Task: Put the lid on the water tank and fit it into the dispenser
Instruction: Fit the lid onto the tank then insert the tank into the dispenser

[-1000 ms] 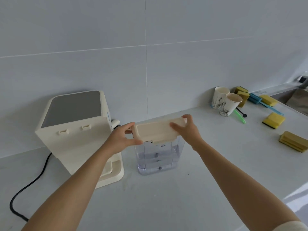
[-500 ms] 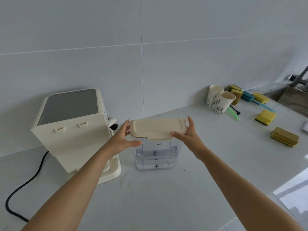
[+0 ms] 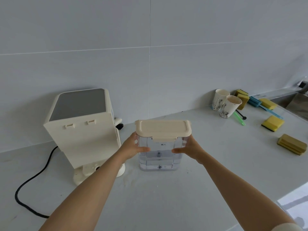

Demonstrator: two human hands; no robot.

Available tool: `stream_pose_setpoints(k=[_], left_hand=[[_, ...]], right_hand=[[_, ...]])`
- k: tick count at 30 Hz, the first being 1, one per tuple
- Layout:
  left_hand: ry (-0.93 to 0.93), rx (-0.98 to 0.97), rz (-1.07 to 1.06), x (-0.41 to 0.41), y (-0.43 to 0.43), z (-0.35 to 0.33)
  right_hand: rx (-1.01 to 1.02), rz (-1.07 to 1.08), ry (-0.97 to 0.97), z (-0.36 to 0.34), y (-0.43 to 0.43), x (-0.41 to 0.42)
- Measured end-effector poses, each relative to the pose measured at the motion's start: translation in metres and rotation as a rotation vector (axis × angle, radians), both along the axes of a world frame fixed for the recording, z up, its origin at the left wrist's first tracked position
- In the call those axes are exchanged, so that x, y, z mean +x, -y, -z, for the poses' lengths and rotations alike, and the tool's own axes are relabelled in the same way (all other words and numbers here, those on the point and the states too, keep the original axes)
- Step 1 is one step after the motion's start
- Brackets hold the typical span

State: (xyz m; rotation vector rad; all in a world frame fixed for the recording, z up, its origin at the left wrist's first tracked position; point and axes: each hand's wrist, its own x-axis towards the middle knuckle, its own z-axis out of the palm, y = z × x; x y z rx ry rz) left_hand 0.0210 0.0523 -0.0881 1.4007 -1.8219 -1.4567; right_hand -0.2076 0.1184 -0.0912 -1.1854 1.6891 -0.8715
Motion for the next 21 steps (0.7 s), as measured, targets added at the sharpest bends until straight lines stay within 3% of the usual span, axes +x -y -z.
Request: stream_pose_setpoints(k=[11, 21], left_hand=[[-0.013, -0.032, -0.061, 0.013, -0.011, -0.006], [-0.002, -0.128, -0.208, 0.059, -0.032, -0.044]], right_hand=[[0.005, -0.073, -0.144, -0.008, 0.000, 0.006], [-0.067, -0.191, -0.222, -0.061, 0.008, 0.039]])
